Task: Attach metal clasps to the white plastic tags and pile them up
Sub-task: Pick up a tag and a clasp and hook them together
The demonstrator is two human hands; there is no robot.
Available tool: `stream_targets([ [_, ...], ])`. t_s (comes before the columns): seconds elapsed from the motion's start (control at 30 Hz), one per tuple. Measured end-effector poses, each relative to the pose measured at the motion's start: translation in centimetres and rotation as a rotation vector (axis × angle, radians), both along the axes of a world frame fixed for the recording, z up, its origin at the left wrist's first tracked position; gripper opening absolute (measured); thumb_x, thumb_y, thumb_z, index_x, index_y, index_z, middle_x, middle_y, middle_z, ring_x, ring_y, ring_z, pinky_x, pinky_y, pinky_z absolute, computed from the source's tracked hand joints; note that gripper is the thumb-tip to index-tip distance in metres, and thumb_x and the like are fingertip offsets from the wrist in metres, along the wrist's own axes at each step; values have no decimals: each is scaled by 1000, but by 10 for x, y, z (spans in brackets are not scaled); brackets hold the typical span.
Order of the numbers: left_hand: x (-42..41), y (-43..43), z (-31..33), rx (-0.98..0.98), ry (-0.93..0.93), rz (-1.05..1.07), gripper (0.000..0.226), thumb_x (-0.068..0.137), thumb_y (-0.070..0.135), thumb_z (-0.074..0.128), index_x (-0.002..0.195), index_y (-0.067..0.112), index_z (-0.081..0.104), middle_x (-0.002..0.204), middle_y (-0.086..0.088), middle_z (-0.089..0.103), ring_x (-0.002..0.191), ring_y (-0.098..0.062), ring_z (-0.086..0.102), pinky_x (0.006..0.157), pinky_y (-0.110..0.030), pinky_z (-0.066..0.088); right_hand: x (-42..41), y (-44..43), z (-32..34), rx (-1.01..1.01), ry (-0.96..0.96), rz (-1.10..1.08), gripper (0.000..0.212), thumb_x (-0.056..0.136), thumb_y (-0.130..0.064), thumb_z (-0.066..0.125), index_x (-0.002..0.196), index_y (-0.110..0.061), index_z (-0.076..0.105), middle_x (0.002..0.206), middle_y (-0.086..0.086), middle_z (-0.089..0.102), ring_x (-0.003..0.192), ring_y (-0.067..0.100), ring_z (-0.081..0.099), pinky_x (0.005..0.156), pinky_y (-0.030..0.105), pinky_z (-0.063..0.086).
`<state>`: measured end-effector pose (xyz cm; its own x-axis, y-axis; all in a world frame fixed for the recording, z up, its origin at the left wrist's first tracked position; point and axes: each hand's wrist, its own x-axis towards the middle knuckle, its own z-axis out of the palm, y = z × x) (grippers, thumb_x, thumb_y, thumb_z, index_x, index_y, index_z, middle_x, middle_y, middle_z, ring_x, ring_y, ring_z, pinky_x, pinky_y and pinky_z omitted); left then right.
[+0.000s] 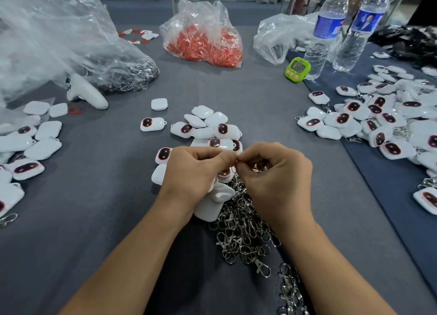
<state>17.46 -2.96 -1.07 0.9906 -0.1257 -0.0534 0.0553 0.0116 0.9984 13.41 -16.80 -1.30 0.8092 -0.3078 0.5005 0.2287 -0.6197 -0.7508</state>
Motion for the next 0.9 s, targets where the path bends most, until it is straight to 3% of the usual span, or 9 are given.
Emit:
stream_targets([
  [0.13, 1, 2, 1, -72, 57, -2, 8, 75, 16, 80, 82, 12, 83, 76, -9, 76, 69, -15, 65, 66, -28, 53, -1, 1, 2, -12, 44, 37, 36, 75, -12, 80, 96, -41, 74, 70, -10, 70, 68, 10, 66, 64, 33, 54],
  [0.2, 2, 3, 2, -75, 26, 46, 11, 79, 3, 76, 81, 11, 82, 79, -12, 78, 69, -16, 69, 64, -25, 56, 0, 1, 0, 52, 87, 84, 35, 77, -10, 80, 94, -40, 79, 72, -12, 72, 66, 7, 66, 62, 25, 52],
  [0.27, 3, 5, 3, -22, -63, 92, 20, 79, -3, 74, 80, 15, 83, 78, -7, 78, 72, -14, 73, 65, -23, 57, -1, 1, 0, 89, 107, 134, 34, 78, -8, 79, 94, -37, 82, 69, -15, 70, 58, 3, 59, 56, 15, 45],
  [0.4, 3, 5, 4, 148, -215, 281, 24, 75, 13, 75, 74, 36, 81, 69, 11, 76, 63, 1, 68, 60, -14, 51, -1, 4, 5, 200, 145, 150, 28, 81, -9, 75, 91, -34, 81, 66, -17, 71, 52, 0, 57, 52, 11, 42],
  [0.47, 3, 3, 7, 40, -137, 359, 22, 78, 12, 74, 72, 33, 81, 66, 10, 74, 57, 0, 65, 56, -16, 51, -3, 9, 7, 203, 161, 161, 19, 81, -15, 75, 85, -34, 79, 70, -19, 73, 56, 2, 63, 54, 15, 45],
  [0.53, 2, -1, 12, -194, 20, 373, 19, 84, 6, 72, 73, 18, 79, 61, 6, 70, 51, -5, 62, 50, -19, 50, -7, 19, 8, 107, 197, 243, 7, 80, -26, 74, 82, -32, 78, 72, -23, 72, 60, 2, 63, 56, 16, 45],
  [0.63, 0, -6, 16, -428, 205, 223, 24, 93, 7, 67, 74, 16, 77, 62, 0, 67, 51, -13, 63, 48, -23, 51, -12, 34, 5, -55, 197, 306, 8, 78, -31, 72, 86, -30, 73, 72, -23, 67, 65, 1, 60, 59, 15, 40],
  [0.77, -2, -6, 17, -483, 215, 65, 28, 94, 9, 64, 72, 20, 76, 70, -3, 68, 58, -15, 64, 54, -26, 56, -12, 38, 1, -10, 162, 215, 17, 85, -29, 73, 74, -24, 61, 60, -19, 55, 57, 8, 50, 54, 16, 32],
  [0.9, -3, -6, 14, -438, 123, 78, 20, 92, 13, 68, 74, 19, 75, 68, -3, 66, 60, -17, 62, 58, -29, 55, -10, 35, 2, 216, 195, 279, 20, 88, -14, 70, 71, -23, 64, 59, -12, 57, 54, 4, 47, 53, 27, 40],
])
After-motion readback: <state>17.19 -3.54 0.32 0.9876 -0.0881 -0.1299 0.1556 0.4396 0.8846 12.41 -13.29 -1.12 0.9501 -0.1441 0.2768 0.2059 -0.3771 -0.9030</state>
